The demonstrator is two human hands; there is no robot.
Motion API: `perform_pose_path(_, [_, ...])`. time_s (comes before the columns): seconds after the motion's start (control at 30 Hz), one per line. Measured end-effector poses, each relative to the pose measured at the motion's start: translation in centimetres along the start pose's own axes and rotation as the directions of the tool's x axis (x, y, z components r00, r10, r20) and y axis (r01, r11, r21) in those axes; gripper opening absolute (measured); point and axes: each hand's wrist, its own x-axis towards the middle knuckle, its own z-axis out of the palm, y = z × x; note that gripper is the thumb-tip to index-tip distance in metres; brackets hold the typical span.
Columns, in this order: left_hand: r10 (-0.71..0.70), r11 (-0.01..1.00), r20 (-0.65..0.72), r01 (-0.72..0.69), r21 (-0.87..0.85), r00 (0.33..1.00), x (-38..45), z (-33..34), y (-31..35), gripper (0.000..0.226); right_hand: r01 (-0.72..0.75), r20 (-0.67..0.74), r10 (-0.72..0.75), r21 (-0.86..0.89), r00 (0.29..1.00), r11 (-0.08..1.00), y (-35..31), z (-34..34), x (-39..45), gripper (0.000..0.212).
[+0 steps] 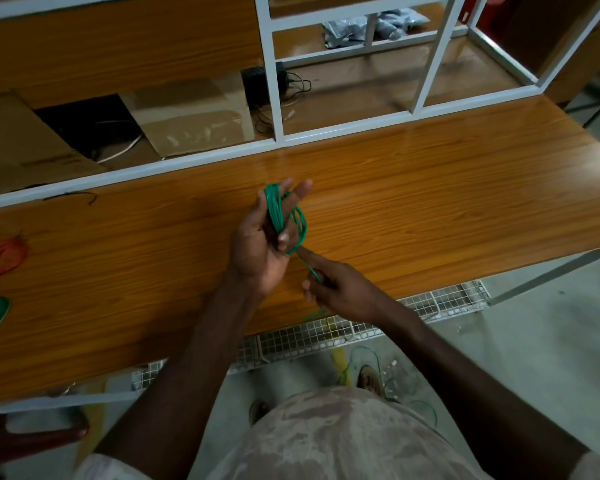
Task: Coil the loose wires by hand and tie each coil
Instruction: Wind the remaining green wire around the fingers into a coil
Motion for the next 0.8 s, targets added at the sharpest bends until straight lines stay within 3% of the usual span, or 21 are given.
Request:
perform_pose_path(0.13, [0.147, 0.969, -0.08, -0.127, 0.212, 0.986, 0.2, 0.4, -0.8, 0.056, 0.012, 0.088, 0.009, -0.237, 0.996, 0.971, -1.1, -0.7, 0.7, 0.079])
perform_pose_path(0.23, [0.251, 0.871, -0.038, -0.209, 0.445, 0.967, 0.0, 0.3, -1.9, 0.052, 0.01, 0.025, -0.001, -0.355, 1.0, 0.935, -1.9, -1.4, 1.3, 0.072])
perform_pose_path(0.33, [0.364, 0.7, 0.015, -0.284, 0.656, 0.931, 0.3, 0.0, -2.5, 0.052, 0.013, -0.118, -0.068, -0.415, 0.991, 0.91, -1.7, -0.5, 1.6, 0.044])
perform_pose_path(0.47, [0.386, 0.363, 0.156, -0.305, 0.881, 0.909, 0.4, -0.4, -2.7, 0.056, -0.069, -0.159, -0.022, -0.545, 0.987, 0.836, -1.7, 0.8, 1.3, 0.025])
perform_pose_path(0.57, [0.347, 0.152, 0.183, -0.248, 0.957, 0.92, 0.7, -1.9, -3.0, 0.056, -0.085, -0.242, -0.043, -0.495, 0.969, 0.865, -1.4, 0.3, 1.0, 0.022])
perform_pose_path(0.7, [0.293, -0.135, 0.168, -0.133, 0.982, 0.941, 0.8, -3.0, -3.4, 0.034, -0.102, -0.381, -0.064, -0.398, 0.922, 0.912, -0.9, 0.7, 1.0, 0.035])
perform_pose_path(0.73, [0.287, -0.147, 0.165, -0.127, 0.981, 0.944, 0.8, -3.2, -3.6, 0.037, -0.091, -0.419, -0.087, -0.387, 0.904, 0.918, -0.7, 0.8, 0.9, 0.035])
perform_pose_path(0.8, [0.258, -0.058, 0.132, -0.121, 0.991, 0.957, 1.0, -3.9, -3.7, 0.045, -0.055, -0.492, -0.104, -0.298, 0.864, 0.953, -0.5, 0.3, 0.9, 0.04])
